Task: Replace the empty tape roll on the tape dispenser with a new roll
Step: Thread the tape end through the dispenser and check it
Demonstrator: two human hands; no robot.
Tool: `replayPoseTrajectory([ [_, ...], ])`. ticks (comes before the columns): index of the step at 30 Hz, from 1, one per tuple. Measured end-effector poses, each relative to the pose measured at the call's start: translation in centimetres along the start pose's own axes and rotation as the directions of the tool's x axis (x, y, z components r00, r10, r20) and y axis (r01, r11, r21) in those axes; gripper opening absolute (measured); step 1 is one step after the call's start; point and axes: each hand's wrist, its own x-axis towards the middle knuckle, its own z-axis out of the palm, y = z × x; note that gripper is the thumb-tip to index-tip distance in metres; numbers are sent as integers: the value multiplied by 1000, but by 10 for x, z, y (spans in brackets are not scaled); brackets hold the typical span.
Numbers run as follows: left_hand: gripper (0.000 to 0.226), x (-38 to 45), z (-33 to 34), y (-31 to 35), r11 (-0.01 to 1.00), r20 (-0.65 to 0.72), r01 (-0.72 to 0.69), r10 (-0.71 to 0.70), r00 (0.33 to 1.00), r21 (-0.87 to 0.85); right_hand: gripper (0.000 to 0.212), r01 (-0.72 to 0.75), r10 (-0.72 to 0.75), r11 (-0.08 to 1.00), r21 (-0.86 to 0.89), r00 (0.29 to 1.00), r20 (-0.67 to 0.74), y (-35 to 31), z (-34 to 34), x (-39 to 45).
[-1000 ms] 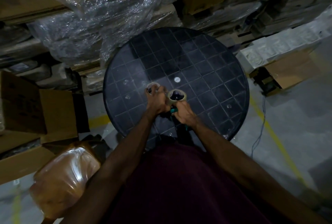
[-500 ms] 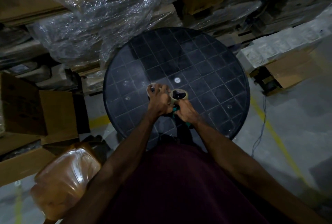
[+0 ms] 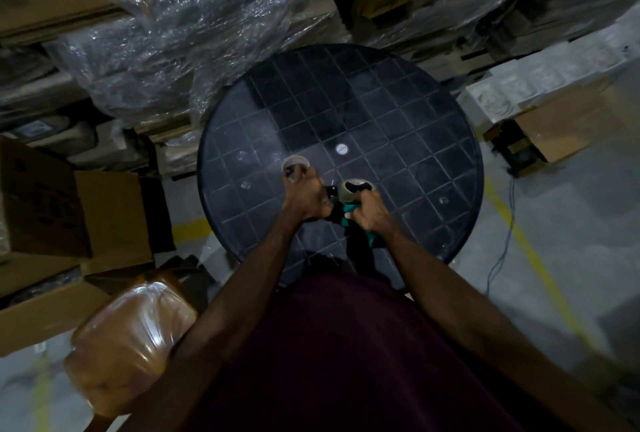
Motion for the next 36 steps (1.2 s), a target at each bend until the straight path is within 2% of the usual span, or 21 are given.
replayPoseTrajectory([
  [5, 48, 2, 6, -9, 1000, 67, 4, -4, 998, 4, 56, -55, 55, 997, 56, 998, 3, 9, 1, 2],
  [9, 50, -2, 3, -15, 992, 108, 55, -43, 993, -112, 51, -39, 39, 995, 97, 999, -5, 7, -5, 1],
  [12, 35, -5, 4, -20, 972, 69, 103, -90, 993, -210, 47, -62, 59, 989, 137, 998, 23, 10, -4, 2],
  [17, 12, -6, 3, -17, 896, 50, 190, -186, 981, -402, 24, -148, 134, 971, 185, 987, 88, 9, -3, 3],
  [20, 18, -5, 0, -17, 809, 60, 147, -138, 989, -570, 25, -205, 175, 947, 246, 975, 138, 12, 0, 4],
  [24, 23, -3, 8, -19, 738, 139, 203, -148, 979, -643, 27, -255, 205, 920, 298, 960, 189, 19, 1, 3],
  [26, 46, -3, 11, -17, 700, 208, 253, -150, 967, -668, 25, -270, 213, 905, 328, 956, 200, 16, -1, -2],
  [28, 59, -3, 12, -14, 691, 255, 239, -81, 964, -682, 23, -284, 217, 895, 345, 951, 219, 15, -1, -5],
  [30, 59, -2, 19, -15, 694, 250, 211, -46, 967, -689, 29, -284, 215, 889, 360, 951, 221, 14, -1, -7],
  [32, 50, -2, 24, -17, 663, 249, 240, -83, 965, -709, 39, -280, 209, 889, 363, 952, 222, 15, 2, -7],
  [34, 37, -4, 26, -17, 598, 237, 261, -121, 964, -758, 37, -277, 199, 887, 369, 951, 235, 15, 3, -10],
  [36, 40, -4, 27, -17, 548, 217, 252, -130, 967, -797, 29, -275, 187, 882, 383, 949, 253, 15, 3, -12],
])
